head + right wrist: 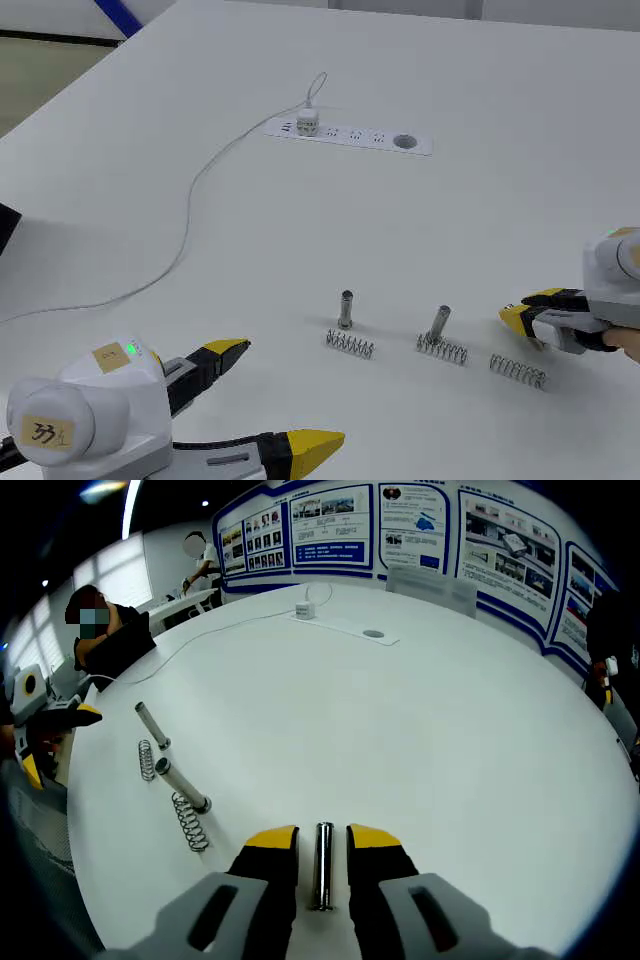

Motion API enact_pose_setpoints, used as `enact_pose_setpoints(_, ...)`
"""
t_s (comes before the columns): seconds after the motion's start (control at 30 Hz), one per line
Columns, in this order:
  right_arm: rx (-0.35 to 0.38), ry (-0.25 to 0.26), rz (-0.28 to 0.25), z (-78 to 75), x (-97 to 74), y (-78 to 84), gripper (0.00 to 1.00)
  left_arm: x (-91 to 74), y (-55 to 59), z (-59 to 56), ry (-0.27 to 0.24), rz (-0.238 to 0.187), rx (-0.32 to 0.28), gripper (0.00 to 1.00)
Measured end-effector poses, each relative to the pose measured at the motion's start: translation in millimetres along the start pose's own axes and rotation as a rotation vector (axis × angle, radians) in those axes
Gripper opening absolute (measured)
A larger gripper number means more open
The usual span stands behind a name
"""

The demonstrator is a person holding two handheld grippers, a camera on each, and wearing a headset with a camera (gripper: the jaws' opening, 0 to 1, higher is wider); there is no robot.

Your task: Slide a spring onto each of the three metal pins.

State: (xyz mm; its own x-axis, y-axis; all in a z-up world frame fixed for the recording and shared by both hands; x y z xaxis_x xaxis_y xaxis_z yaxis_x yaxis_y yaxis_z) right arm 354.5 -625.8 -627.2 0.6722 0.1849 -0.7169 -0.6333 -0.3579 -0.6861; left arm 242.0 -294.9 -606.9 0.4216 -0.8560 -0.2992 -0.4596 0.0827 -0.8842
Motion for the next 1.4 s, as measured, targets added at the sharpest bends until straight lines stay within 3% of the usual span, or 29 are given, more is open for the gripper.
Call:
enact_pose_setpoints(0.23,-0.019,0.005,0.042,1.6,2.1,2.9,0.18,-1.1,-0.3,1.2,-0.006,-0.007,-0.005,0.87)
enact_pose_setpoints(1.4,0.009,-0.012,0.094,-0.8,8.7,-1.7,0.1,0.8,2.3,-0.7,0.012,0.014,0.0,0.86)
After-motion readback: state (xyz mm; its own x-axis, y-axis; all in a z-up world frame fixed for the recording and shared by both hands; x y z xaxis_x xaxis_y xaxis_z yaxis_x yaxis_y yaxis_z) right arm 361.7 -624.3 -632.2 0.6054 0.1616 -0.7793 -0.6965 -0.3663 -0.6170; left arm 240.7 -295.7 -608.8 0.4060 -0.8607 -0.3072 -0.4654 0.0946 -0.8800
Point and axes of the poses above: the centre of the closed fingertips' face, and the gripper's own axes: x roughly forward along the fingers, z roughly to its left, y roughly out of its underside, the point moved 9 cm from there along -x, roughly backward along the fingers, and after that the axes turned 11 degrees about y, right-handed, at the moved point
